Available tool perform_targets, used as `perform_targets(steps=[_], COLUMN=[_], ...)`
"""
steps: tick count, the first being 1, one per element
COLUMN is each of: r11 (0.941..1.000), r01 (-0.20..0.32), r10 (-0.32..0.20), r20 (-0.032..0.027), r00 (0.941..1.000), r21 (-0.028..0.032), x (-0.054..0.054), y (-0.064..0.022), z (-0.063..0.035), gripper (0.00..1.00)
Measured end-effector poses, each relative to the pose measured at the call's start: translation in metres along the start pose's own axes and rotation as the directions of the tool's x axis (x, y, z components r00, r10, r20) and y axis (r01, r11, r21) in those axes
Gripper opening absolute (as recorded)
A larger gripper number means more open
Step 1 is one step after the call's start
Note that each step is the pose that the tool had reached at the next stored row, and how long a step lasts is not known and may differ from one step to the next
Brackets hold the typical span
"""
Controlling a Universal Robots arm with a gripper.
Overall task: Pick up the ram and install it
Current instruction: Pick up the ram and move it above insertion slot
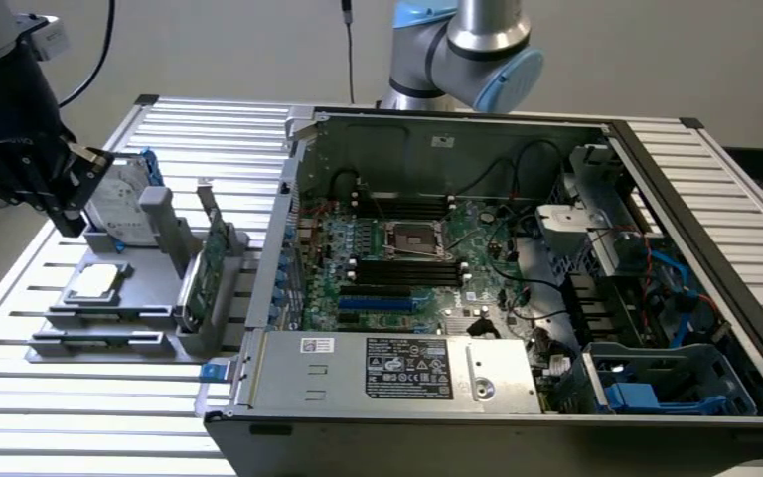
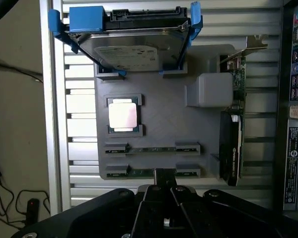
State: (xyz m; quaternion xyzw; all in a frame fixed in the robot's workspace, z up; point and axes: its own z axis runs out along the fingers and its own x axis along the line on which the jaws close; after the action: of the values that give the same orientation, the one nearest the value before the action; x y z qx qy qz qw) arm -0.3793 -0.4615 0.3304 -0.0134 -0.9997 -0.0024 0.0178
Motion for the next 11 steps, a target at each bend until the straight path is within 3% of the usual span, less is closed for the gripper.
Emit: perform_targets(steps=[4, 7, 8, 9, 11], r11=[1.0000, 1.0000, 1.0000, 1.0000, 1.0000], r01=[0.000, 0.000, 0.000, 0.000, 0.000], r10=[0.000, 0.000, 0.000, 0.000, 0.000], r20=[-0.0009, -0.0011, -0.0011, -0.0012, -0.0009], r00=[1.0000, 1.0000, 1.0000, 1.0000, 1.0000], r21=[0.0000, 0.0001, 0.0000, 0.0001, -0.0001], x=[0.0002, 0.0002, 0.0002, 0.0003, 0.0006], y=[0.0000, 0.0000, 0.0000, 0.0000, -0.0002], z=[0.0000, 0.0000, 0.0001, 0.0001, 0.0006], gripper=[0.12, 0.30, 0.30, 0.36, 0.36])
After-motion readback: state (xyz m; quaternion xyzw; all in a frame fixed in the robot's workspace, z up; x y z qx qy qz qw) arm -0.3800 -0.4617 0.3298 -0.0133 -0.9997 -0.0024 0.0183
